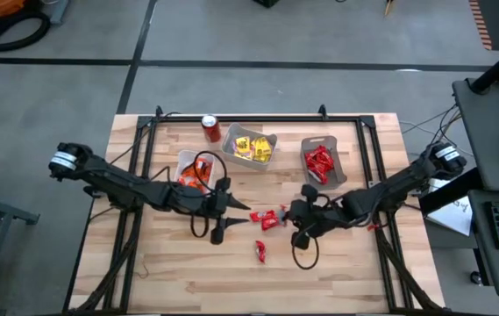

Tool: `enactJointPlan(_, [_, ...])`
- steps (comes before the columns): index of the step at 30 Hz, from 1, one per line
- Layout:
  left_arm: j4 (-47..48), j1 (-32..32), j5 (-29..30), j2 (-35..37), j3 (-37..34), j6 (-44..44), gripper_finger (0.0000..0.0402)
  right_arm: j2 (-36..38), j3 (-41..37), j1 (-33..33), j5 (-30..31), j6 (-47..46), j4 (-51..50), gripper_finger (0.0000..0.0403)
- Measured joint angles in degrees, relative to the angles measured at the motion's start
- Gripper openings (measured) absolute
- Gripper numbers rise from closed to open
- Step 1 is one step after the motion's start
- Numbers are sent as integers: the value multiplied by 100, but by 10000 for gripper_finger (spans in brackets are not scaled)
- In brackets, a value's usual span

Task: Sort candy
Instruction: Put the orange chocolate into the white bin

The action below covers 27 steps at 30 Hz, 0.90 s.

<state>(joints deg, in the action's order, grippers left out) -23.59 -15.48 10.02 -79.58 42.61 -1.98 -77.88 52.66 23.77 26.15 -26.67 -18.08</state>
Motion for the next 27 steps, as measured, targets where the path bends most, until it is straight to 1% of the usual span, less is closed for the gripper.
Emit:
enactJointPlan(3, [-387,85,-2,-186,0,30,142,-128,-13,-2,349,710,486,9])
enactJointPlan(5, [-592,163,1,-327,2,28,142,-230,-13,-4,459,1253,852,9])
enactJointPlan(8, [-949,232,2,-579,2,4,142,-375,2,-4,754,1746,1098,9])
enactJointPlan(11, [-1397,256,-7,-867,33,0,142,-423,4,-21,860,1874,1109,9])
enactJointPlan(17, [-1765,415,7,-1325,213,-51,142,-449,8,-38,846,1728,1110,9])
enactJointPlan(22, [-1734,643,0,-1778,546,-55,142,-449,-4,-15,842,1725,1098,9])
enactJointPlan(27, [-1736,723,-4,-2101,795,50,142,-449,-15,-17,835,1718,1044,9])
